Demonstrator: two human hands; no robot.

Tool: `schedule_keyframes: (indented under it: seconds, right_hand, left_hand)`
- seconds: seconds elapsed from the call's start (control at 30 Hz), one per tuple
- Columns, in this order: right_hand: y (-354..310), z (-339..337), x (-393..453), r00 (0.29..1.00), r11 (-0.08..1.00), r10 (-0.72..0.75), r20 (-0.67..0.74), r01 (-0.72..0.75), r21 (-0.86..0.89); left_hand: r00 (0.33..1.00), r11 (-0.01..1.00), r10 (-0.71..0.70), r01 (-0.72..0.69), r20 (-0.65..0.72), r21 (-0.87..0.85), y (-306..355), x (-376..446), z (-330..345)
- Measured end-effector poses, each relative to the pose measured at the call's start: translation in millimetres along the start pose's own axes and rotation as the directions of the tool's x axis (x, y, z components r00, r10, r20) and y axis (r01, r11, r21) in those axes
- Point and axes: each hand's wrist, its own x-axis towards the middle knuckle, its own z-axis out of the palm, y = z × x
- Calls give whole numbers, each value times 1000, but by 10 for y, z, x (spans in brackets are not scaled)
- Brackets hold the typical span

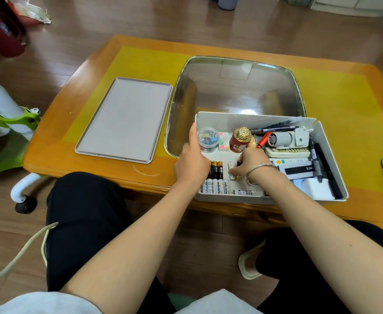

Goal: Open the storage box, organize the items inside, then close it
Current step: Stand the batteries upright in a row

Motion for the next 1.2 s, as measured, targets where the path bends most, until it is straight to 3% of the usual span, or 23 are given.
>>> schedule_keyframes:
  seconds: [0.13,0.3,0.5,0.73,0.87,1.0,1.1,1.2]
  right_hand:
    - [-2,-88,9,999,995,-31,-34,34,89]
    - [-76,-2,13,995,993,-81,62,75,92]
    - [-33,51,10,993,986,-102,-59,109,130]
    - [-93,37,-19,989,982,-145,39,139,130]
    - [-71,17,-35,985,949,-95,147,45,314]
    - [-32,-11,-61,987,922,-72,143,12,388]
    - [-28,-30,-75,992,962,-75,102,45,269]
    - [-49,-5,-109,980,983,-68,187,33,183]
  left_hand:
    - [1000,1000,2,-2,-10,7,-5,7,5]
    - [1000,1000,2,-2,-19,2,-7,4,13]
    - [1000,1000,-3,3,-25,-4,-6,7,20]
    - [1000,1000,-2,2,-26,-4,-10,10,27]
    - [1000,1000,1,-1,-16,-8,-10,7,13]
    - [1000,1000,5,-5,-15,-13,-12,7,10]
    - [1000,1000,6,-6,-11,-15,-8,7,7]
    - [1000,1000,2,-2,-10,-9,-5,8,8]
